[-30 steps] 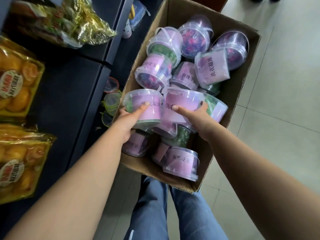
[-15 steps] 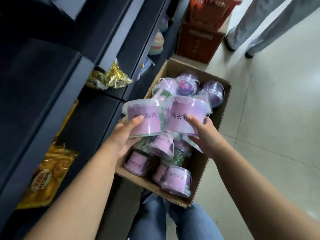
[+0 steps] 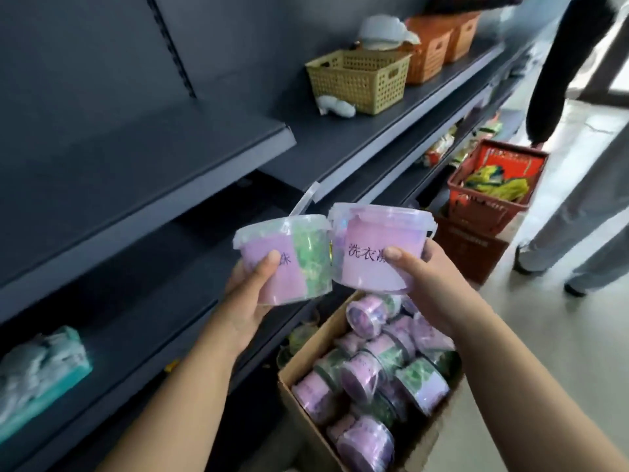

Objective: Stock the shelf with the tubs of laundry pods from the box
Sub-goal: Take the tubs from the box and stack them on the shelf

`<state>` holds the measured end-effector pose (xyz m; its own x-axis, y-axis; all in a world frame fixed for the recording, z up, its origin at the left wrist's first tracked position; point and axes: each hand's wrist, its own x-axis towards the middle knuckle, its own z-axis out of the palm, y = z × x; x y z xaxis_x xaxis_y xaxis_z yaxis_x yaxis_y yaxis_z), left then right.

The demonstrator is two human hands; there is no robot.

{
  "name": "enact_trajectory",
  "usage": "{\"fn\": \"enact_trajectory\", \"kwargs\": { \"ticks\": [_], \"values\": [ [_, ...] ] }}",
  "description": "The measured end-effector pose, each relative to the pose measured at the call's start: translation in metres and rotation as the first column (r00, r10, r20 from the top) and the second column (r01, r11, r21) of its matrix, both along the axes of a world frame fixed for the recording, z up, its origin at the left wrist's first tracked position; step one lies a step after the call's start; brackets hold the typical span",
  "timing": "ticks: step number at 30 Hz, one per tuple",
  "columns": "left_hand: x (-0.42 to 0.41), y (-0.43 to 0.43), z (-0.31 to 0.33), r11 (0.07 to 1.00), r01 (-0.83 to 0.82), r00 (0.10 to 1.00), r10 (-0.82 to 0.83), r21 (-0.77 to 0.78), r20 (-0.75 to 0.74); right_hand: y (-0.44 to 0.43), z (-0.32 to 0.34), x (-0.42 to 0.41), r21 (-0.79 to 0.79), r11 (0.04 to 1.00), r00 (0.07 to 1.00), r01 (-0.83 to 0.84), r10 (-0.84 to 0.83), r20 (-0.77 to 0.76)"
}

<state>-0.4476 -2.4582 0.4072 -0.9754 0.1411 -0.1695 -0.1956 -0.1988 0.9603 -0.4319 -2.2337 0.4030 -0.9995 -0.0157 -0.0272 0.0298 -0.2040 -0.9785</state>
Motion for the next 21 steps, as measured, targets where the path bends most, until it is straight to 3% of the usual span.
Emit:
{"fn": "enact_trajectory", "kwargs": {
  "ticks": [4, 8, 16, 21],
  "values": [
    [0.046, -0.058, 0.056, 0.982, -0.19, 0.973, 0.19, 0.012, -0.128, -0.055, 0.051, 0.003, -0.022, 0.974, 0.966, -0.224, 0.219, -0.14],
    [0.1, -0.127, 0.101, 0.923, -0.383, 0.891, 0.375, 0.021, -0.255, -0.132, 0.096, 0.016, -0.05, 0.896, 0.877, -0.442, 0.42, -0.235],
    [0.221, -0.277, 0.129, 0.758, -0.648, 0.715, 0.64, 0.078, -0.28, -0.306, 0.141, 0.072, -0.053, 0.739, 0.714, -0.672, 0.627, -0.311],
    [0.316, -0.387, 0.141, 0.658, -0.752, 0.622, 0.726, 0.033, -0.291, -0.438, 0.148, 0.129, -0.045, 0.636, 0.618, -0.771, 0.729, -0.295]
  ]
}}
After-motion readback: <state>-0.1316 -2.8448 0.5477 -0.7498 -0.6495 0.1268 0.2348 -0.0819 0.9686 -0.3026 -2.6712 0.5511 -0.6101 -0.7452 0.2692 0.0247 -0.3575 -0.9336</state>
